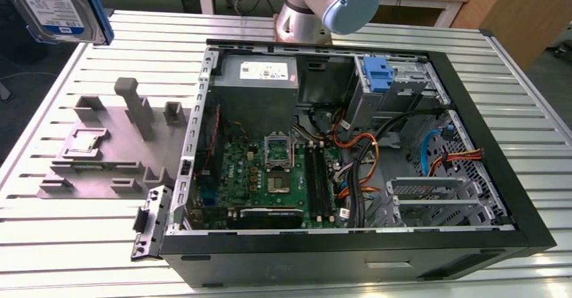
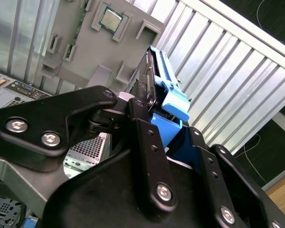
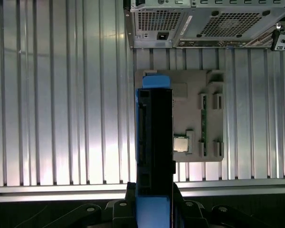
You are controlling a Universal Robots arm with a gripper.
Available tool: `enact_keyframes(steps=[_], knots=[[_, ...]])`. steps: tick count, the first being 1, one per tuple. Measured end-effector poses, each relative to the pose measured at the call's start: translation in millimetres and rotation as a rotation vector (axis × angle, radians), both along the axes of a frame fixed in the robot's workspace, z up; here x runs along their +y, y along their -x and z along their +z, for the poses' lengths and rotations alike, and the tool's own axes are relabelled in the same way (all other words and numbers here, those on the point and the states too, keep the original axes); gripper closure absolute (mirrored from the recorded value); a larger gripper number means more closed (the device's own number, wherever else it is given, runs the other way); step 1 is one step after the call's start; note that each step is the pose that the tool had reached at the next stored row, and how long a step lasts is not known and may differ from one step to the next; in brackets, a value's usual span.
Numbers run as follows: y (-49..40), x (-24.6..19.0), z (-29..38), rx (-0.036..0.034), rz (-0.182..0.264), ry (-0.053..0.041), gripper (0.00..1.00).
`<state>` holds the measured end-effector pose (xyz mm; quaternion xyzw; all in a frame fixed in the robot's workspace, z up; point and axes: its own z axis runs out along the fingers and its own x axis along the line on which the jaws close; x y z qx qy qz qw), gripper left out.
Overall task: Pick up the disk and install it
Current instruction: 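Pick up the disk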
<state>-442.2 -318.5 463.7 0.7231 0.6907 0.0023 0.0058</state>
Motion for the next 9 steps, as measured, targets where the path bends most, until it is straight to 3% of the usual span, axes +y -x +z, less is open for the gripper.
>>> enact_keyframes(steps=[9], knots=[[0.0,0.0,2.6,-0.0001,0.0,0.0,0.63]])
